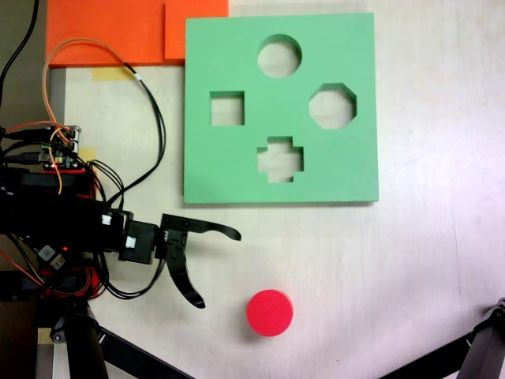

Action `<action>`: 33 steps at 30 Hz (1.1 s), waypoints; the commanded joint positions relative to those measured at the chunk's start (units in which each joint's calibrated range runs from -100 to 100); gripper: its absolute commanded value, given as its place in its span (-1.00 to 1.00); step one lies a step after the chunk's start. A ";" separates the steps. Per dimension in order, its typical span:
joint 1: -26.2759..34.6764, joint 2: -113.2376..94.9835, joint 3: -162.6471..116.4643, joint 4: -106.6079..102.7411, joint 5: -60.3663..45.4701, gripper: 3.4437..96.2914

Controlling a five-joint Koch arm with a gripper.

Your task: Put the cylinder block into the corresponding hole

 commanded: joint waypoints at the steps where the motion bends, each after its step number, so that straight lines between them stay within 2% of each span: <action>1: -1.07 37.09 3.92 36.05 -0.20 0.70; 4: -2.05 51.61 8.90 37.59 0.00 0.70; 25: -7.23 87.36 41.71 37.59 3.42 0.67; 31: -7.62 90.02 43.20 37.59 3.52 0.17; 33: -7.72 89.74 43.40 37.59 3.57 -0.10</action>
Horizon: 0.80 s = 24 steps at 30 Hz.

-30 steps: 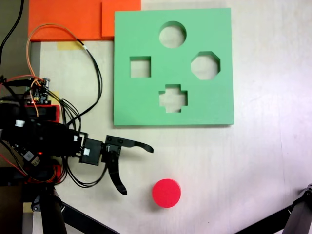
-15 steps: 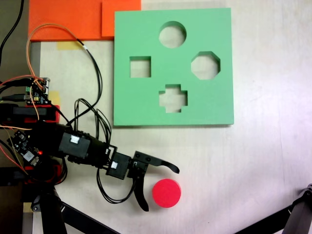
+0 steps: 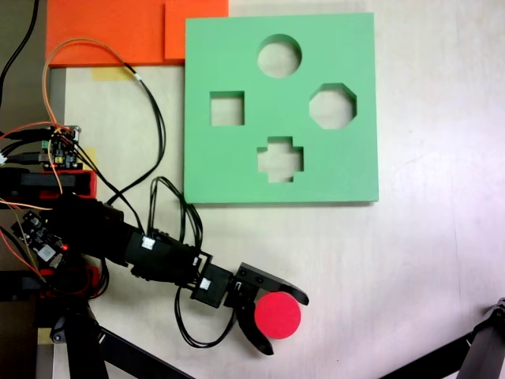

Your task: Put the cylinder block into the corresponding hole

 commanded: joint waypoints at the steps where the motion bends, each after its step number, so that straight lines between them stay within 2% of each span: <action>1: -0.34 -0.97 1.66 6.07 0.44 -0.16; 8: 0.20 -4.04 1.96 6.07 1.03 -0.29; 11: 0.05 -6.14 0.36 6.07 1.07 -0.55; 15: 0.88 -17.03 0.36 4.82 1.07 -0.55; 20: 3.66 -45.10 5.45 -16.75 0.98 -0.55; 24: 8.11 -61.30 14.62 -32.16 0.93 -0.55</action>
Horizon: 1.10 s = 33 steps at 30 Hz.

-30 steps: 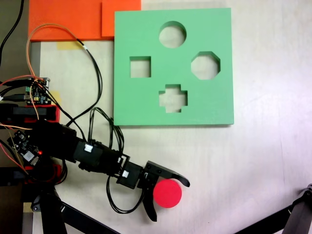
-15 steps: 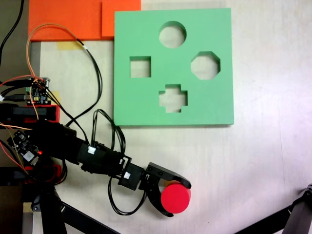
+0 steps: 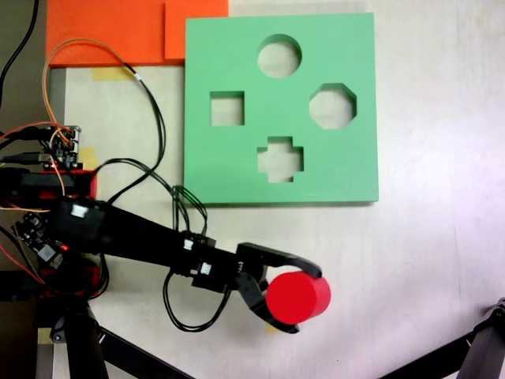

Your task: Put the cylinder block into the corresponding hole

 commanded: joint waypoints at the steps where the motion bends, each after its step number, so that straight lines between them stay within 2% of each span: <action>1: 4.20 -15.40 10.35 -12.61 0.20 -0.55; 7: 17.63 -23.64 19.62 -30.14 -2.15 -0.55; 13: 27.59 -14.42 18.62 -30.52 -6.35 -0.55; 18: 31.75 4.15 20.72 -24.17 -6.35 -0.55; 27: 34.04 25.52 26.90 -18.10 -6.35 -0.55; 33: 34.14 32.50 31.29 -18.10 -6.30 -0.55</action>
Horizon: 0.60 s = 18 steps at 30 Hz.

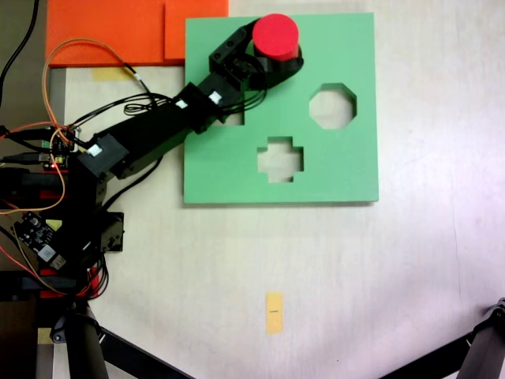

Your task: Put the cylinder block into the corresponding hole

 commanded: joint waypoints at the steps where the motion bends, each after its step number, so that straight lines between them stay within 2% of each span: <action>1: 0.49 1.47 6.31 7.55 -0.29 -0.55; 18: 1.07 11.95 9.70 7.74 -0.29 -0.55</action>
